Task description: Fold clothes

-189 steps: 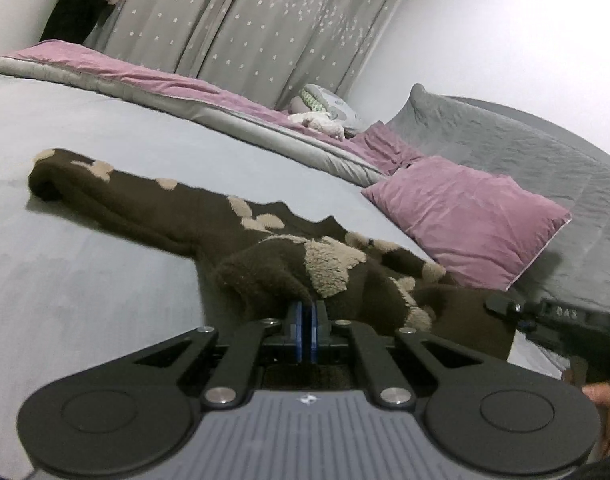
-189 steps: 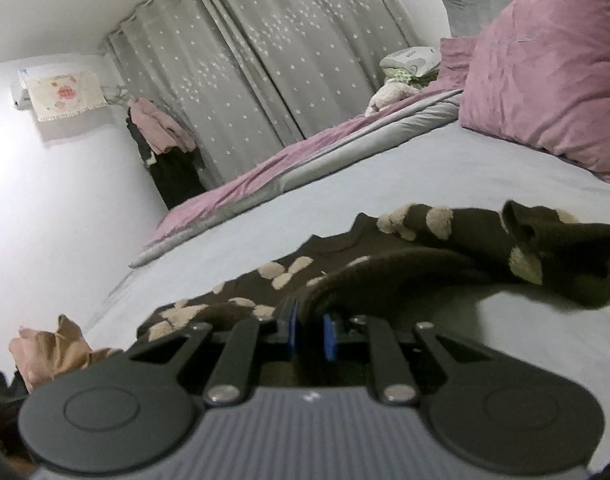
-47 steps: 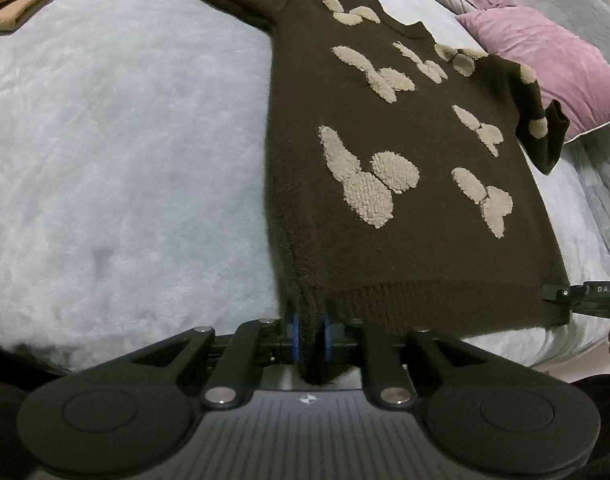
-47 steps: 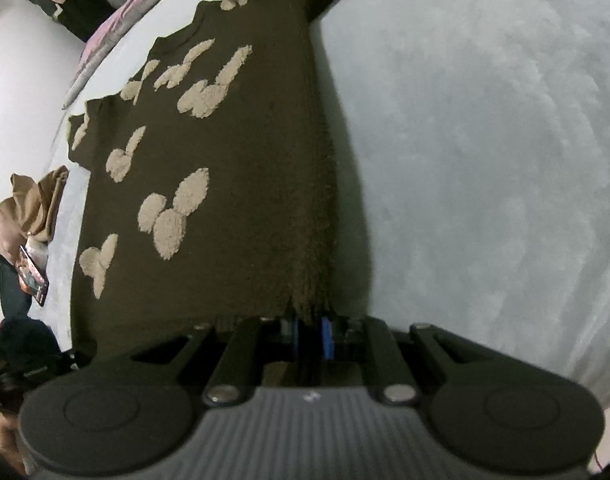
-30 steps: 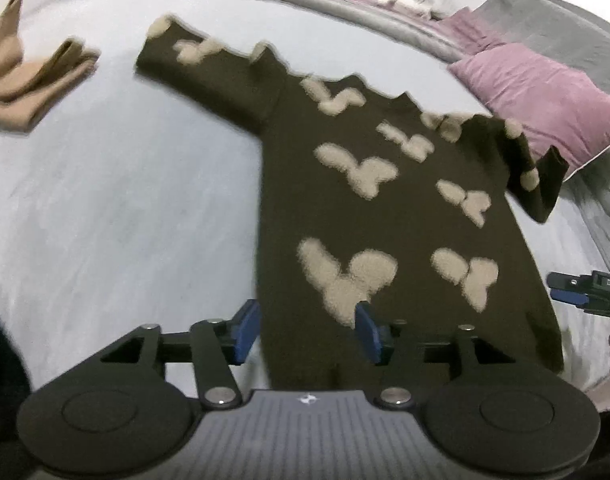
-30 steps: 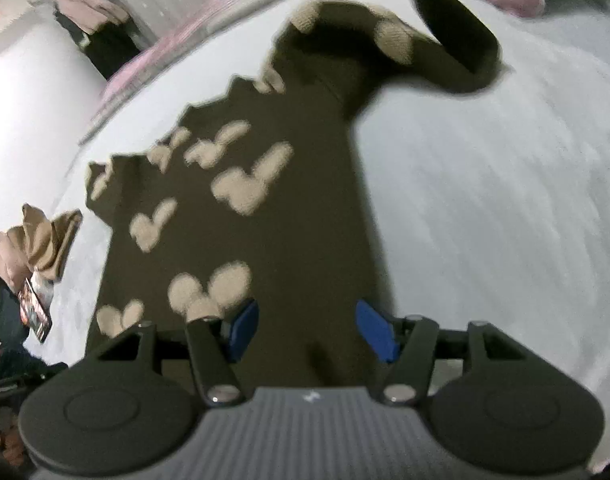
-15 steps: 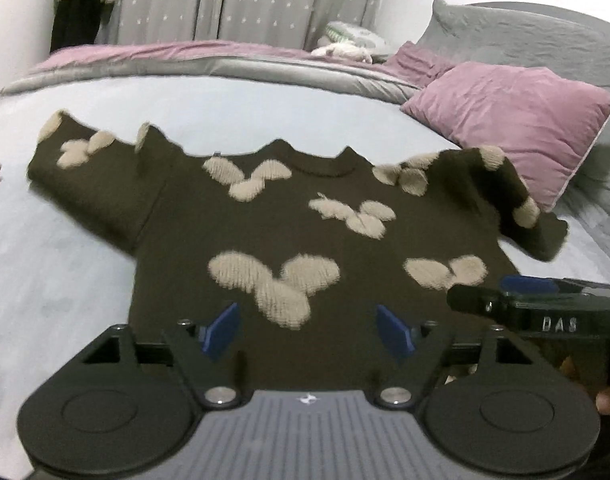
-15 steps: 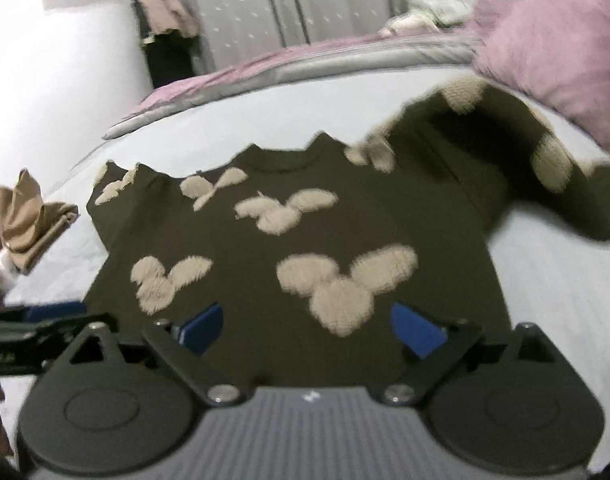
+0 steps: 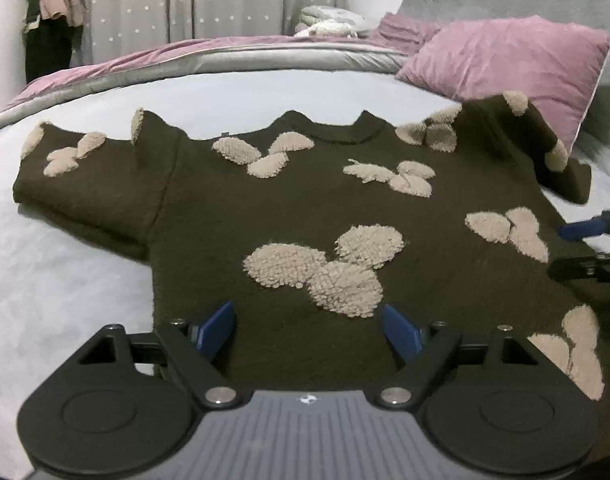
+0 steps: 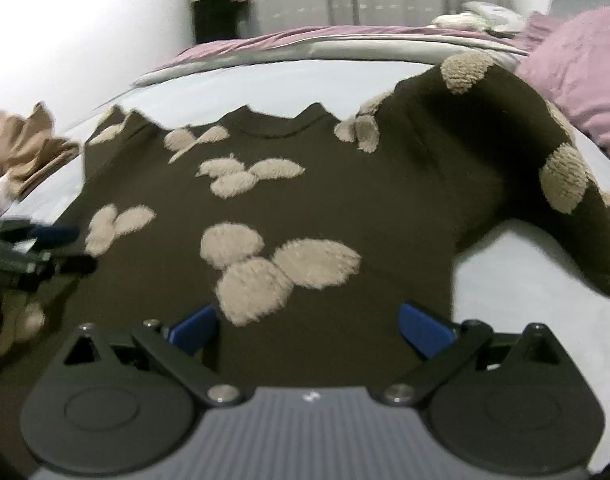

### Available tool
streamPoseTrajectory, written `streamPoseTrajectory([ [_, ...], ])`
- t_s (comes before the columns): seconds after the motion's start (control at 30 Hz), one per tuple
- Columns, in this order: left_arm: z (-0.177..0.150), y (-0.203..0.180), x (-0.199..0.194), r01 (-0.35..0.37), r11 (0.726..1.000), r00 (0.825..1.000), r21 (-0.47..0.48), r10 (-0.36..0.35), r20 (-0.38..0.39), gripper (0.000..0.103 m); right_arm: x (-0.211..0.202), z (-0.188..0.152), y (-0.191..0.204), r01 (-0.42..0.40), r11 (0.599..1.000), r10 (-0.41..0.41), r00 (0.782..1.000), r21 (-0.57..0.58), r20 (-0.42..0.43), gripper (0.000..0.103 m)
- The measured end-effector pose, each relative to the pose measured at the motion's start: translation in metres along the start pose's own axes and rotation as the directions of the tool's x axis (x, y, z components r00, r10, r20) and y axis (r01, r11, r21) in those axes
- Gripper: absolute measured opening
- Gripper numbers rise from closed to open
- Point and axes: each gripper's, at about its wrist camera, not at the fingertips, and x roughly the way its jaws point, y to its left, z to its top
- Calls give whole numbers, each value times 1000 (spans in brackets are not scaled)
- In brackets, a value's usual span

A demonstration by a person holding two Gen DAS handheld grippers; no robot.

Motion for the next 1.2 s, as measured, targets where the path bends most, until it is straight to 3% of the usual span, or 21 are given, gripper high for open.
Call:
streamPoseTrajectory([
  [0.2, 27, -20, 8, 1, 999, 999, 40, 0, -38, 83, -25, -8, -31, -125, 992, 125, 992, -1, 14, 103],
  [0.33, 50, -42, 22, 55, 998, 998, 26, -55, -17, 83, -31, -12, -63, -68, 994, 69, 998, 86, -4, 103],
  [0.67, 89, -108, 70, 191, 982, 979, 7, -191, 75, 83, -51, -23, -147, -44, 945, 1, 991, 325, 133, 103],
  [0.87, 109, -139, 98, 250, 968, 961, -14, -246, 128, 82, -60, -28, -196, -32, 883, -74, 976, 469, 206, 103],
  [1.2, 142, -178, 142, 286, 958, 944, -25, -277, 178, 67, -36, -21, -263, -59, 732, -195, 937, 679, 291, 103],
])
